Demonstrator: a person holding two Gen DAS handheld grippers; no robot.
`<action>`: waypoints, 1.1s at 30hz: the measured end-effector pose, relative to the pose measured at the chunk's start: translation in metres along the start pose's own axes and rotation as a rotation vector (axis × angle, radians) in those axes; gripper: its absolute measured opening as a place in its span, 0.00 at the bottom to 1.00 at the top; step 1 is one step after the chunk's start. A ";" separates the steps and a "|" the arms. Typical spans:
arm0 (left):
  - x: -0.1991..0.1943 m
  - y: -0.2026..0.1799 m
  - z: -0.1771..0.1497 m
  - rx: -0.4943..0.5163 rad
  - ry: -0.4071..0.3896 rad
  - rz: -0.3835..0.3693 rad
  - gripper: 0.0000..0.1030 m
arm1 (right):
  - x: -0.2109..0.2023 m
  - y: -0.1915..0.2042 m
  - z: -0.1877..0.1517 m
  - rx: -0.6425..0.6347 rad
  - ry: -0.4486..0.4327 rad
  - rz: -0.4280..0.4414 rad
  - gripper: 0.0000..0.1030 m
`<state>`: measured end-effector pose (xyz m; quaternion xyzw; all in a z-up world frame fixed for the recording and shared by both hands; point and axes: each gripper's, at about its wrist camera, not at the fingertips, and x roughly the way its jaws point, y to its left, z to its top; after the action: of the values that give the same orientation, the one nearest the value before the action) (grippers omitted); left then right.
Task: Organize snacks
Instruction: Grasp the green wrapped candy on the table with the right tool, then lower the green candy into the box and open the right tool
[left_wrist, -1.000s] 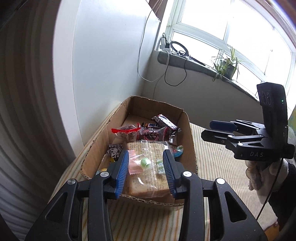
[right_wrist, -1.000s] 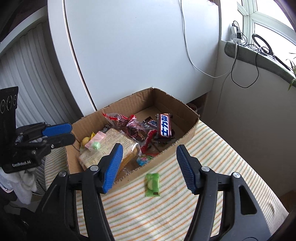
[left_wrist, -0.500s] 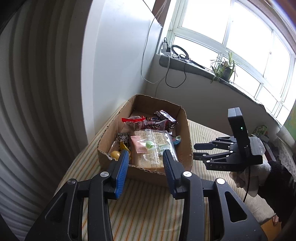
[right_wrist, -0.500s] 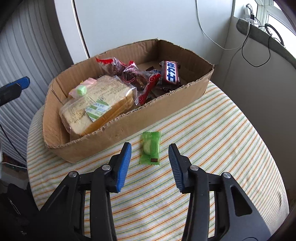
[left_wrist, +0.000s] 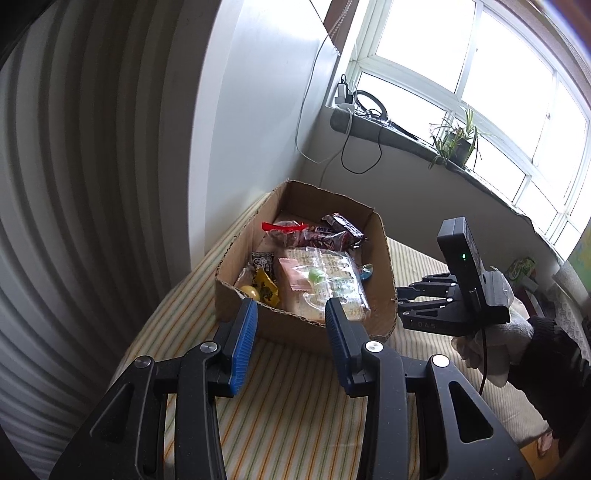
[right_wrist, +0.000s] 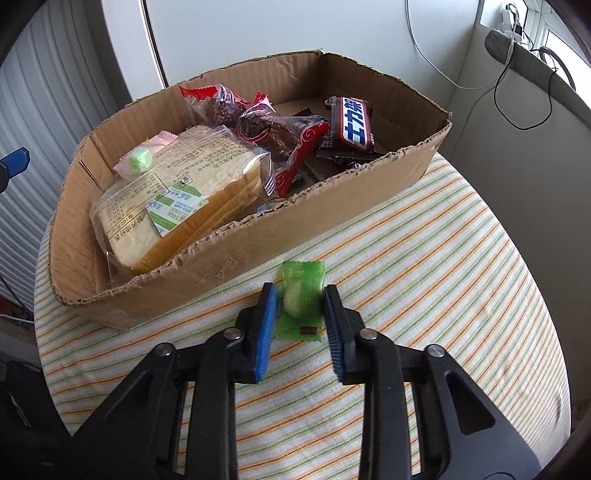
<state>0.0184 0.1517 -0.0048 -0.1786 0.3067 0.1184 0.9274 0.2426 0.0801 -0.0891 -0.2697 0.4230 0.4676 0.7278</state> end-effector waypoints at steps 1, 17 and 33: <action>0.001 0.000 0.000 0.000 0.000 -0.003 0.36 | -0.003 0.000 -0.002 0.007 -0.003 -0.005 0.22; 0.003 -0.003 0.000 0.017 0.004 -0.023 0.36 | -0.085 0.010 0.019 0.027 -0.181 0.016 0.21; -0.005 -0.008 -0.002 0.029 -0.005 -0.019 0.38 | -0.067 0.063 0.051 -0.060 -0.181 0.050 0.34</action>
<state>0.0161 0.1427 -0.0007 -0.1678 0.3042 0.1057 0.9317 0.1899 0.1158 -0.0054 -0.2374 0.3477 0.5205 0.7429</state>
